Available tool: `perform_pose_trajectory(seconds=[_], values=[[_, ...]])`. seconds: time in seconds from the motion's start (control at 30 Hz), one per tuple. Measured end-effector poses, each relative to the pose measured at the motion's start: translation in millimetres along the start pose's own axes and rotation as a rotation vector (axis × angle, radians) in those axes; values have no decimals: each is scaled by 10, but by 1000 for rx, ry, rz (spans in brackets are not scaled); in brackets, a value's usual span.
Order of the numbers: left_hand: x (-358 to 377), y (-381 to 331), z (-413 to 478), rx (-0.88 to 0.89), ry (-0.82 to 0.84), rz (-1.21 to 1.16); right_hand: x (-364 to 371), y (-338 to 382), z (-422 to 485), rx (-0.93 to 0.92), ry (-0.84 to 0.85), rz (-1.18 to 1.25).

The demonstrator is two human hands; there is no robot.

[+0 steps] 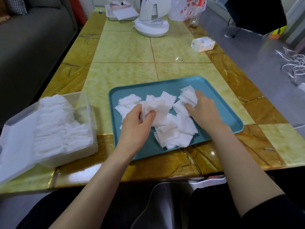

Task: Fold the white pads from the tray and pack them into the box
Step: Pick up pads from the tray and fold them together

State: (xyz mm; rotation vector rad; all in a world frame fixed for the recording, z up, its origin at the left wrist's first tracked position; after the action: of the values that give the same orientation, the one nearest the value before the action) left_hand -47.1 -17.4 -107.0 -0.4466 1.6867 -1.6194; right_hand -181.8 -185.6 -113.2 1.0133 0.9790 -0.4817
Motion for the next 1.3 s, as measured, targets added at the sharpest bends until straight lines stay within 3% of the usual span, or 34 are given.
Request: perform_pose_trajectory(seconds=[0.1, 0.37, 0.53, 0.6, 0.67, 0.77, 0.83, 1.03, 1.3], values=[[-19, -15, -1, -12, -10, 15, 30, 91, -54, -72, 17, -6], [-68, -43, -10, 4, -7, -4, -84, 151, -106, -80, -156, -8], [-108, -49, -11, 2, -23, -17, -198, 276, -146, -160, -265, 321], [-134, -55, 2, 0, -22, -21, -219, 373, -182, -152, -211, 490], [-163, -72, 10, -13, -23, -26, -141, 418, -210, -126, -48, 546], [-197, -72, 16, -19, -43, 0, 56, 387, -244, -117, 188, 346], [-213, -54, 29, -10, -55, 7, 139, 343, -246, -110, 259, 191], [-259, -53, 24, 18, -58, -11, 238, 247, -197, -97, 282, -39], [-293, -86, 22, -2, -57, 3, 63, 389, -251, -153, 132, 70]])
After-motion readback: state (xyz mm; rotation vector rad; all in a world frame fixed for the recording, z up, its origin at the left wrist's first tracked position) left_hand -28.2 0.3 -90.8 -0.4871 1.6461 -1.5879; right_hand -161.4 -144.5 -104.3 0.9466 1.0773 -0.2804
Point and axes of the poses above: each hand's wrist, its own z-axis towards the middle knuckle, its own x-axis out of the palm, y = z × x, the point moved 4 cm from there along z, towards the middle knuckle, and after that the axes turned 4 degrees about -y, right-handed, at the moved point
